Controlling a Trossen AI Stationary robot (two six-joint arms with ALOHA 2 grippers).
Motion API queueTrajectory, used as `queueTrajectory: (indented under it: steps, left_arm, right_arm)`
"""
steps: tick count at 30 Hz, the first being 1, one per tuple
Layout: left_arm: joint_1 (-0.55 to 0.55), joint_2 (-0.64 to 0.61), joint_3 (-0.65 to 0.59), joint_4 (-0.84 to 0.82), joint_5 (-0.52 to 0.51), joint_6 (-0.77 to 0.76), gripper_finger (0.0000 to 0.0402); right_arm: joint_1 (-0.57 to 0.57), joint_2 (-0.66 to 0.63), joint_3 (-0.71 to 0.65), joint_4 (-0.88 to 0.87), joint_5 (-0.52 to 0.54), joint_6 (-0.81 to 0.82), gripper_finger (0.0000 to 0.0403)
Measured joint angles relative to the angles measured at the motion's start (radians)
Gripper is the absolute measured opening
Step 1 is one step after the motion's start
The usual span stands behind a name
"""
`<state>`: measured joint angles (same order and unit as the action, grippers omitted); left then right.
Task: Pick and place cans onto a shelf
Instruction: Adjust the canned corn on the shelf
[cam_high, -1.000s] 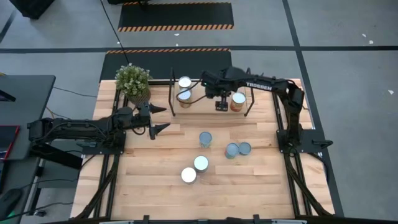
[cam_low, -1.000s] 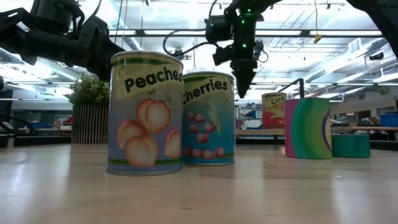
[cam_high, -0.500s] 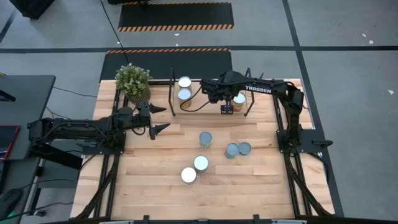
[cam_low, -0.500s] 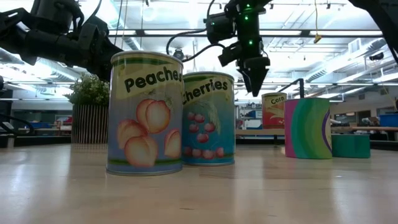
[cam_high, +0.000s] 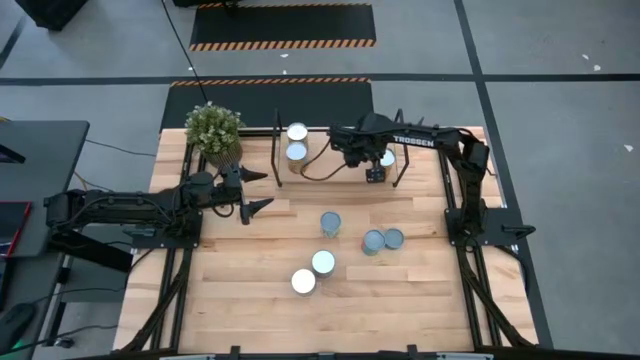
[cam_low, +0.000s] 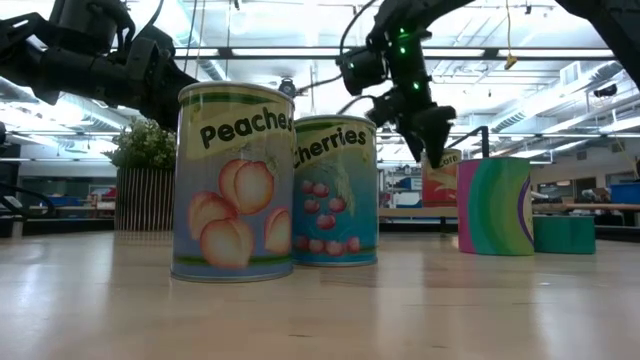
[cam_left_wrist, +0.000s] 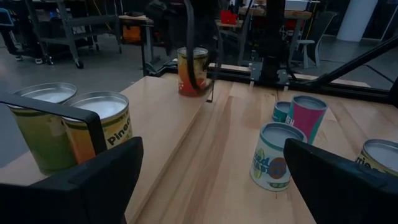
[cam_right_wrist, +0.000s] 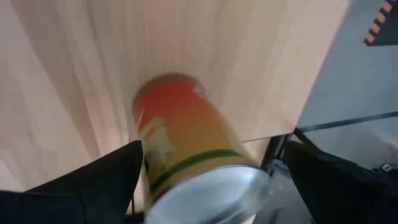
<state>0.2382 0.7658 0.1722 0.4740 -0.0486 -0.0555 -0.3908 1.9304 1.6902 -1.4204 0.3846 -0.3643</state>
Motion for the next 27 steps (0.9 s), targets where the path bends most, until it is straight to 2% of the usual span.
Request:
queueTrajectory:
  steps: [8,27]
  left_arm:
    - [0.000,0.000,0.000,0.000,0.000,0.000,0.0396]
    - [0.000,0.000,0.000,0.000,0.000,-0.002,0.0396]
  right_arm:
    - [-0.002,0.000,-0.083,0.014,0.048,-0.014,0.0398]
    - [-0.013,0.000,-0.087,0.031,0.068,-0.058,0.0388]
